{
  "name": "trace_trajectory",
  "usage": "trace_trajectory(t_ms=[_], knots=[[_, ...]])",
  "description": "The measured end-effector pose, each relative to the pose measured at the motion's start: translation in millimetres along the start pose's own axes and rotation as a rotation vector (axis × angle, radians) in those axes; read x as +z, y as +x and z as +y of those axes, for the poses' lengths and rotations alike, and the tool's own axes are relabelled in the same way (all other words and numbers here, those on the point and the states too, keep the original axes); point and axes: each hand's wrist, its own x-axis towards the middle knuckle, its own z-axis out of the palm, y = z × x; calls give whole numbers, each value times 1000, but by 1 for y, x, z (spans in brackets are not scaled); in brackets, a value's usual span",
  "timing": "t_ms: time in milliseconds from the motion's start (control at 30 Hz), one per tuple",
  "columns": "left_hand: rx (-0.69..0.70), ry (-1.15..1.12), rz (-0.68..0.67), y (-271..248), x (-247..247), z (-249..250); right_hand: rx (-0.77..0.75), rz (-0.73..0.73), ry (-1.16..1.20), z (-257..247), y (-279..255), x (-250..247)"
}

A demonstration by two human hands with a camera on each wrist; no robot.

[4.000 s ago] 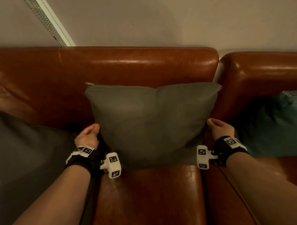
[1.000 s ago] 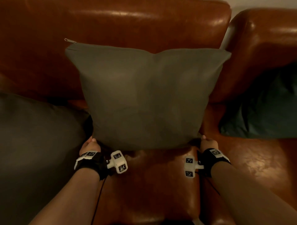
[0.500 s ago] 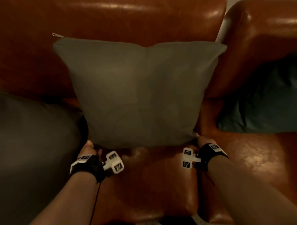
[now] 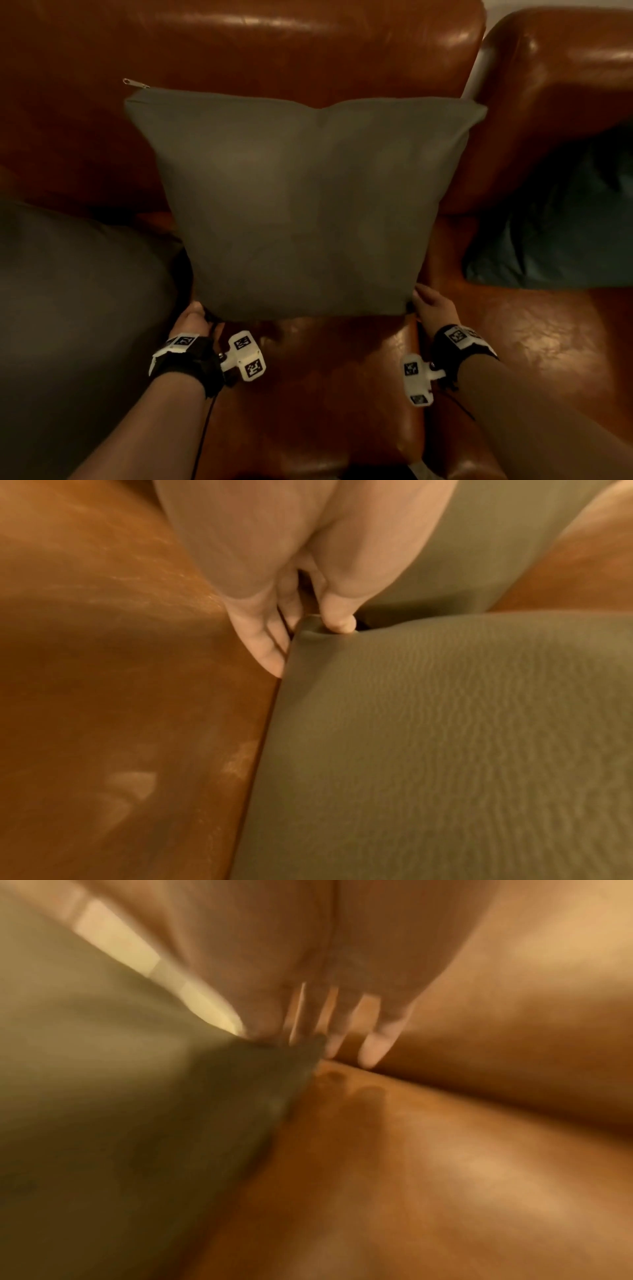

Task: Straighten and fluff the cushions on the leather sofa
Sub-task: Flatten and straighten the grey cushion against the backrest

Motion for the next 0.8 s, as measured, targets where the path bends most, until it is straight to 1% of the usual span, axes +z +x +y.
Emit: trace_trajectory(t_ms=[67,133,200,233,333,400,467,533,567,633,700,767,800], knots=[[-13,-13,15,0,2,1,-24,61,-184,-3,2,0],[8,-25,10,5,3,0,-57,110,-277,-5,5,2],[10,-74,19,6,4,-2,-66,131,-283,-5,4,4],[2,-94,18,5,3,-3,-53,120,-238,-3,2,5],[-17,-113,10,4,2,-2,-103,59,-104,4,-10,5],[-21,-100,1,5,1,0,-131,29,-126,6,-12,4],[-9,-43,-13,7,0,1,-131,32,-232,2,-7,5],[-23,-19,-14,10,1,2,-120,73,-346,-5,-1,6],[-13,-19,-23,9,1,1,-91,106,-350,-7,2,7],[-1,-14,-17,8,1,0,-36,165,-255,-9,3,6],[-29,-26,1,4,1,-2,4,215,-105,-6,2,4],[-72,-65,-10,1,2,-3,64,259,28,0,3,1],[-79,-40,-13,-8,4,-1,90,280,97,1,3,1]])
